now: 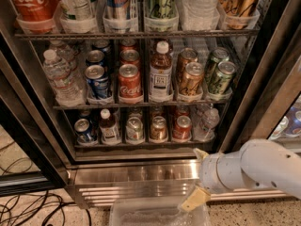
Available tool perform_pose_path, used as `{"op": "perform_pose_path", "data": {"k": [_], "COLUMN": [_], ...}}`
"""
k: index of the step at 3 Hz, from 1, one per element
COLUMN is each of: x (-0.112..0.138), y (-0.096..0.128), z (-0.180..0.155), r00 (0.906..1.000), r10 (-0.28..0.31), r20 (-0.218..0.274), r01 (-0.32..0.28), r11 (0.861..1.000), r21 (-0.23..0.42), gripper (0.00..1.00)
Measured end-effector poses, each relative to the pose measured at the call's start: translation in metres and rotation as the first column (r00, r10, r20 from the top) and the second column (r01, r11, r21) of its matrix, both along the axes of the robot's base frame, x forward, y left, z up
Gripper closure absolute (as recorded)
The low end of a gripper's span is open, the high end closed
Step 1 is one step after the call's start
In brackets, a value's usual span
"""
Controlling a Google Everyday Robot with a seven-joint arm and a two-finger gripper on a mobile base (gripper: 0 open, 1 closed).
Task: Pick orange can from bottom shelf of fridge
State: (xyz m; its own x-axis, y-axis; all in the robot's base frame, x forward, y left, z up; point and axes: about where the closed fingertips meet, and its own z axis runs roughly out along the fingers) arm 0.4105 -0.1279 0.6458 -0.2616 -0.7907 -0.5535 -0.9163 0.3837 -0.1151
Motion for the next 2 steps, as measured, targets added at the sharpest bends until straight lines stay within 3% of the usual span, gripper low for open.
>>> {"op": "perform_pose_path", "data": {"k": [1, 2], "x": [0.027, 0.047], "y": [0.0, 0.006], "z": [-0.022, -0.031], "r00": [0.9891, 0.9549], "r10": [-0.142, -0.292], "r20": [0.039, 0.056], "r01": [0.135, 0.269], "r11": [0.98, 0.93], "r21": [0.145, 0.252], "gripper": [0.0, 0.0]}}
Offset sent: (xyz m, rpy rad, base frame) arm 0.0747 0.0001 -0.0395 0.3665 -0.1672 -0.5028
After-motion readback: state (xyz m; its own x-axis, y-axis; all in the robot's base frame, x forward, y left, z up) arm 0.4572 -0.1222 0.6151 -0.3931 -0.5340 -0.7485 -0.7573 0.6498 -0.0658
